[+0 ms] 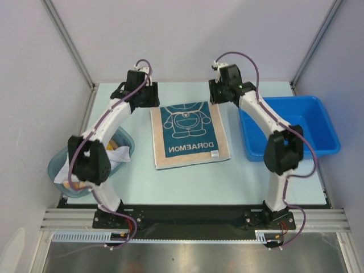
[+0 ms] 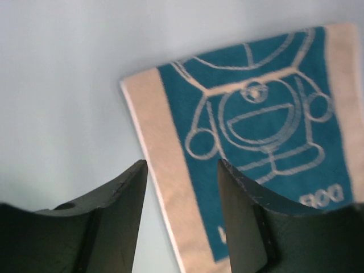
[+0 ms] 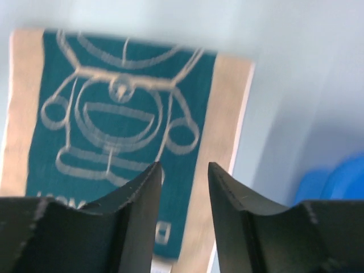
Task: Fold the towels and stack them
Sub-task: Fold the towel
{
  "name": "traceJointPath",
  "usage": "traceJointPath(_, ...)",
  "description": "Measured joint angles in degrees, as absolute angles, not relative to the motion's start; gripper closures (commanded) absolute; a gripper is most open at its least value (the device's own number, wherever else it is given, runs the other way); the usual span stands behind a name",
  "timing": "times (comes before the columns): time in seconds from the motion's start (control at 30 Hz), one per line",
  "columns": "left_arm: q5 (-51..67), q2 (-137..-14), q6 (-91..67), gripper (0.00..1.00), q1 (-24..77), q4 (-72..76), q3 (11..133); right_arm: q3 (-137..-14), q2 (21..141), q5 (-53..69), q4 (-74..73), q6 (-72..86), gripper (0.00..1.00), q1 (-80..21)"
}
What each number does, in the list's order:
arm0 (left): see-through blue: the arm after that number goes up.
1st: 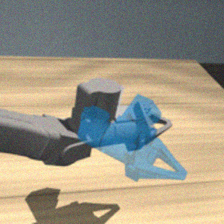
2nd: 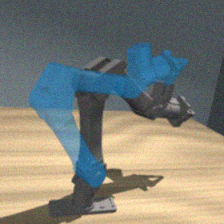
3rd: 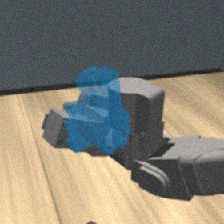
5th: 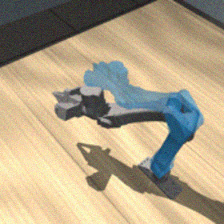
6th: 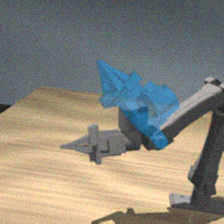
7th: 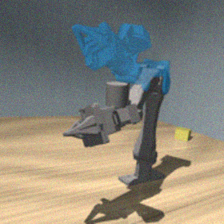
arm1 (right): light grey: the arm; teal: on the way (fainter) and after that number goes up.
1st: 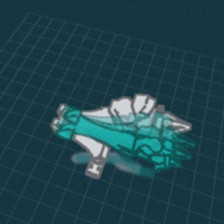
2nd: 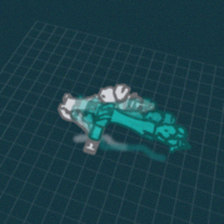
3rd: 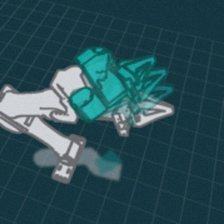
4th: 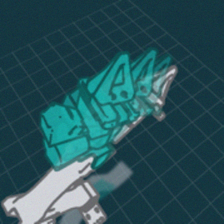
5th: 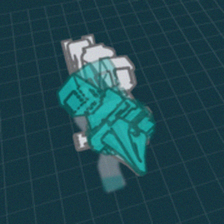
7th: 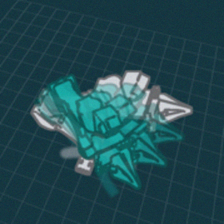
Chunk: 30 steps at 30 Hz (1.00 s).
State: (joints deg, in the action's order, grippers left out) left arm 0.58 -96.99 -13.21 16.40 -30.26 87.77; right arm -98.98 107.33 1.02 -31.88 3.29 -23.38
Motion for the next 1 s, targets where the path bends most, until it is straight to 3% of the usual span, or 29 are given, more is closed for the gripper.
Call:
traceJointPath(0.17, 0.8, -112.5, -8.2, 0.51, 12.6, -33.8, 100.7, -116.4, 124.9, 1.0, -32.1, 1.7, 0.63, -20.0)
traceJointPath(0.4, 0.7, -127.2, -1.3, 0.51, 10.8, -38.0, 116.3, -127.9, 141.2, 4.1, -32.2, 0.2, 0.65, -17.0)
traceJointPath(0.73, 3.3, -134.9, 6.3, 0.55, 10.9, -41.4, 123.4, -132.9, 145.8, 7.0, -30.5, -0.5, 0.64, -14.2)
traceJointPath(0.87, 3.4, -136.7, 8.7, 0.47, 10.9, -42.4, 124.0, -133.1, 146.2, 9.0, -29.8, -1.2, 0.64, -14.3)
traceJointPath(1.0, 3.9, -137.6, 10.3, 0.46, 10.9, -43.0, 124.0, -133.4, 147.7, 10.6, -29.6, -1.7, 0.62, -14.3)
